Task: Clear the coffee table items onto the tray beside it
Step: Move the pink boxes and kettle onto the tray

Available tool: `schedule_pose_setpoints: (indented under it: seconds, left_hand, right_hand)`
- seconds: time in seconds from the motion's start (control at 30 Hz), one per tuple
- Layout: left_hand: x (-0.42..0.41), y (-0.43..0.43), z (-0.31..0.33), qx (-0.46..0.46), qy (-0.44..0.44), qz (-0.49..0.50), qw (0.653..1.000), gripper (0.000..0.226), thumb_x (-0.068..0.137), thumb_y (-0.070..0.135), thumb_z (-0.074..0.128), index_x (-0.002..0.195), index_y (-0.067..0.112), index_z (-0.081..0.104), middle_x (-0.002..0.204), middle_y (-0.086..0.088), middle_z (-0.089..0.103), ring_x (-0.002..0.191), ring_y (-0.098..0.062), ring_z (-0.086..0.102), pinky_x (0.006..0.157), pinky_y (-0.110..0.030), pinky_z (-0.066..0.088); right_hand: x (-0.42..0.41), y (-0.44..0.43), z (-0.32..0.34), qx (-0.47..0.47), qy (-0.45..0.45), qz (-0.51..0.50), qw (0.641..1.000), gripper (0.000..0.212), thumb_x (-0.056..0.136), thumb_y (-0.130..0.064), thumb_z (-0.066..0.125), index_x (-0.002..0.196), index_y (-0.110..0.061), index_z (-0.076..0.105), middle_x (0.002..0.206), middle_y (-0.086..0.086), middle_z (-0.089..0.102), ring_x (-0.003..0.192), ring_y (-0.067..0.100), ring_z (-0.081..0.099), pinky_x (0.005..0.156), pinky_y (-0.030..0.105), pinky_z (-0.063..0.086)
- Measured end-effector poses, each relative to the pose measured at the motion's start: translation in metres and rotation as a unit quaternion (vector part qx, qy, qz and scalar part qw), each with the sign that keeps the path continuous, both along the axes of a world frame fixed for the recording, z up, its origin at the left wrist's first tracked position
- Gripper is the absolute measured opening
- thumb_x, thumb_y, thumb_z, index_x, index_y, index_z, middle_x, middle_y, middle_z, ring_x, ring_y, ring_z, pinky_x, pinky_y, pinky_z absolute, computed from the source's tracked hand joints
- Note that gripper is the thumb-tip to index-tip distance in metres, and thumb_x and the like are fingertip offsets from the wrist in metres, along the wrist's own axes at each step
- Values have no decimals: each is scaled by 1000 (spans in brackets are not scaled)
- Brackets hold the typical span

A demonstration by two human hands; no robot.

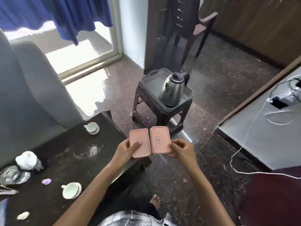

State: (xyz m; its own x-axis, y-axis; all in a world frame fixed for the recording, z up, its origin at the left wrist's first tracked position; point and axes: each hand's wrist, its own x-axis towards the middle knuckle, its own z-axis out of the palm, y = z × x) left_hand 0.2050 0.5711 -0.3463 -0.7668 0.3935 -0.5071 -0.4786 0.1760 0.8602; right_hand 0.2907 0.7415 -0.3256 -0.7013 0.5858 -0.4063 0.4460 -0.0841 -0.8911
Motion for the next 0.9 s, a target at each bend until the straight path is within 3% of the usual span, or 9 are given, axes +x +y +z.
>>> schedule_pose_setpoints:
  seconds: [0.1,0.23,0.37,0.53,0.7,0.9]
  left_hand:
    - [-10,30,2,-9,-1,11,1000,30,89,18,59,115,3,58,87,-1,65,68,-9,60,48,-14,47]
    - [-33,61,-3,-13,-10,33,999,32,89,22,60,116,6,58,89,-1,66,77,-15,61,63,-26,52]
    - [-62,95,-12,-13,-6,61,998,24,90,26,58,111,13,60,83,1,64,69,-12,57,50,-16,46]
    - [-112,139,-25,-3,-38,111,993,19,90,25,58,106,15,61,80,0,63,67,-13,56,57,-23,47]
    - [-171,185,-22,6,-73,176,982,12,91,22,56,98,13,59,72,-1,60,61,-13,55,50,-22,47]
    - [-237,209,-5,66,-95,235,965,27,93,23,53,114,7,50,100,-11,62,89,-27,63,73,-38,57]
  right_hand:
    - [-8,39,1,3,-1,-4,1000,16,84,1,57,75,-10,65,66,6,61,55,10,57,51,18,53]
    - [-26,80,-4,-2,-8,-6,1000,18,84,0,57,72,-12,65,64,6,61,53,11,55,55,24,54]
    - [-62,123,-7,0,-10,14,1000,12,84,0,58,79,-6,66,65,7,61,55,13,55,54,22,53]
    - [-124,176,-9,1,-12,35,999,21,84,1,58,70,-14,63,64,5,60,53,11,55,54,21,52]
    - [-189,227,4,-29,8,51,998,21,84,2,58,70,-13,65,67,8,62,45,6,55,49,17,52]
    - [-284,271,16,-32,41,62,997,13,84,2,58,79,-8,66,70,9,64,46,8,58,46,16,51]
